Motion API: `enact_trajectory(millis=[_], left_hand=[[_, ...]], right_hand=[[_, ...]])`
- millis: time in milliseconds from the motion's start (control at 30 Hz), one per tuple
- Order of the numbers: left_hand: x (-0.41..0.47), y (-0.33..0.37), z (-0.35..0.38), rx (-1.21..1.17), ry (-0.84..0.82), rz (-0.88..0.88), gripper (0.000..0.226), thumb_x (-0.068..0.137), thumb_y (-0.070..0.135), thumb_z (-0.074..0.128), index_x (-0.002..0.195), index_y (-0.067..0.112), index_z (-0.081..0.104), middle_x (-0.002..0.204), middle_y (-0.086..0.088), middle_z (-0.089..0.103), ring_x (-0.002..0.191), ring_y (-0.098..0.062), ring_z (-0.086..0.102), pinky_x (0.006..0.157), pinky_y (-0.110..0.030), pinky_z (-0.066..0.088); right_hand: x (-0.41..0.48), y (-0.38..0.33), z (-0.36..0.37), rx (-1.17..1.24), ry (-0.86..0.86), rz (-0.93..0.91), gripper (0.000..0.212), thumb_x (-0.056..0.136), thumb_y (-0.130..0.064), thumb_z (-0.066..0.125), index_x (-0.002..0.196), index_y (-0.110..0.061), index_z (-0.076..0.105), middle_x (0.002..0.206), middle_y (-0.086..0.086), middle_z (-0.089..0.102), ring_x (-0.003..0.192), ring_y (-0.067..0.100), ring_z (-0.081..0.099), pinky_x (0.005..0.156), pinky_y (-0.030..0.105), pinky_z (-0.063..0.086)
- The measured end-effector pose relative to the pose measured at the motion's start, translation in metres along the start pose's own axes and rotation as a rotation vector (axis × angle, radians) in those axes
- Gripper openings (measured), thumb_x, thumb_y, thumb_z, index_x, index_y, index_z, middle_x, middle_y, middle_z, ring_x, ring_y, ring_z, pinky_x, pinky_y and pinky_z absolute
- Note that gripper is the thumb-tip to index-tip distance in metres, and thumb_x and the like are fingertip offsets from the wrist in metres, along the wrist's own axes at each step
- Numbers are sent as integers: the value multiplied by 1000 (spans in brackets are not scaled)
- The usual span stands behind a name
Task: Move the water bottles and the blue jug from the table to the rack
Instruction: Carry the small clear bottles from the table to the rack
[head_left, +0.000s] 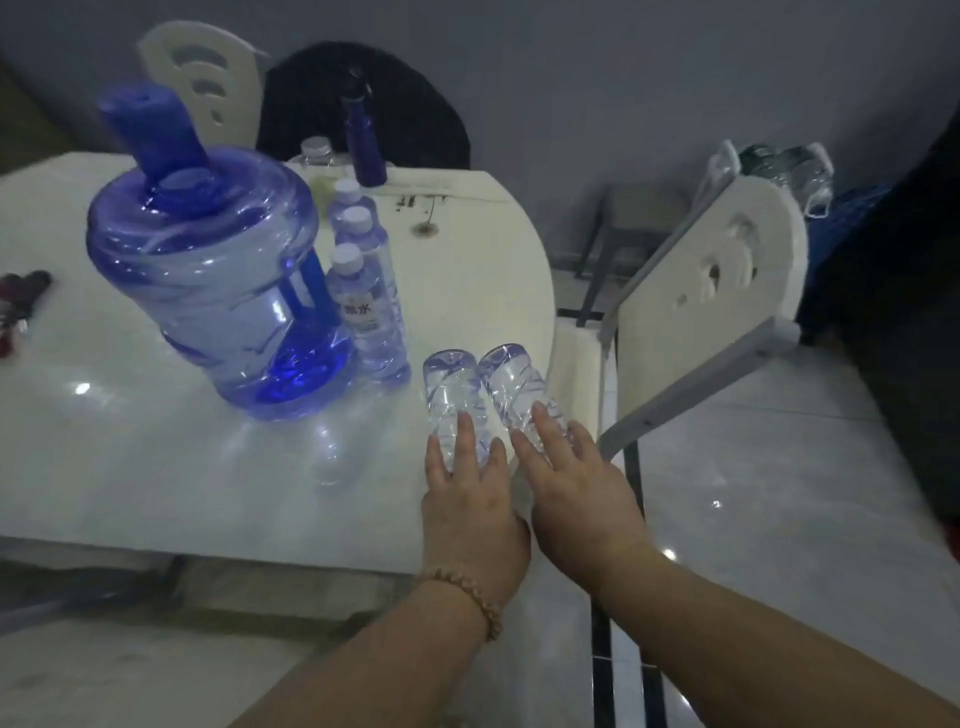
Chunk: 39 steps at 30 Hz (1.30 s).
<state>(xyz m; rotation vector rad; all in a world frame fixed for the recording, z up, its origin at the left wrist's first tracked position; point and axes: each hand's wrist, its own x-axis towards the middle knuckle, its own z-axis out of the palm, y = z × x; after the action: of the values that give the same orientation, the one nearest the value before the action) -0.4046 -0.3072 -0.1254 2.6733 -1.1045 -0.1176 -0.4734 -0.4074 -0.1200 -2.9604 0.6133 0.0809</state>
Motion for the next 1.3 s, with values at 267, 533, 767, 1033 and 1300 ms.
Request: enact_trajectory(millis=[267,533,767,1033,1300], left_hand=[[51,176,-80,-25,283,267,86,75,40,70,145,19,24,155,-12,8,139,-36,2,103,-47,35],[46,393,-91,106,438,482,92,43,32,87,125,4,54,133,-22,49,124,-31,26,88,-52,50],[54,513,-38,309,346,617,78,75,32,62,141,6,31,148,-15,31,138,-30,0,111,-60,15],[125,581,32,269,185,608,76,87,43,52,147,14,15,156,-11,11,142,-31,-8,114,-56,5],[271,638,109,7,-31,481,86,83,39,62,147,21,8,156,-6,-7,141,-33,-7,111,-45,26]], right_hand=[[-44,133,-133,-75,350,156,79,84,-28,57,148,-20,12,159,6,-4,140,36,12,104,45,39],[-147,312,-195,-106,469,282,75,86,-20,56,149,-21,15,159,4,-1,141,35,10,99,44,44],[-196,435,-184,-98,406,373,72,91,-21,48,150,-24,5,158,1,-12,143,32,0,113,40,22],[-163,520,-161,24,331,465,80,88,-33,59,149,-28,8,159,-3,-10,142,30,7,104,39,37],[-49,647,-135,13,215,492,80,87,-35,58,149,-28,8,159,-4,-9,141,28,9,94,34,46]])
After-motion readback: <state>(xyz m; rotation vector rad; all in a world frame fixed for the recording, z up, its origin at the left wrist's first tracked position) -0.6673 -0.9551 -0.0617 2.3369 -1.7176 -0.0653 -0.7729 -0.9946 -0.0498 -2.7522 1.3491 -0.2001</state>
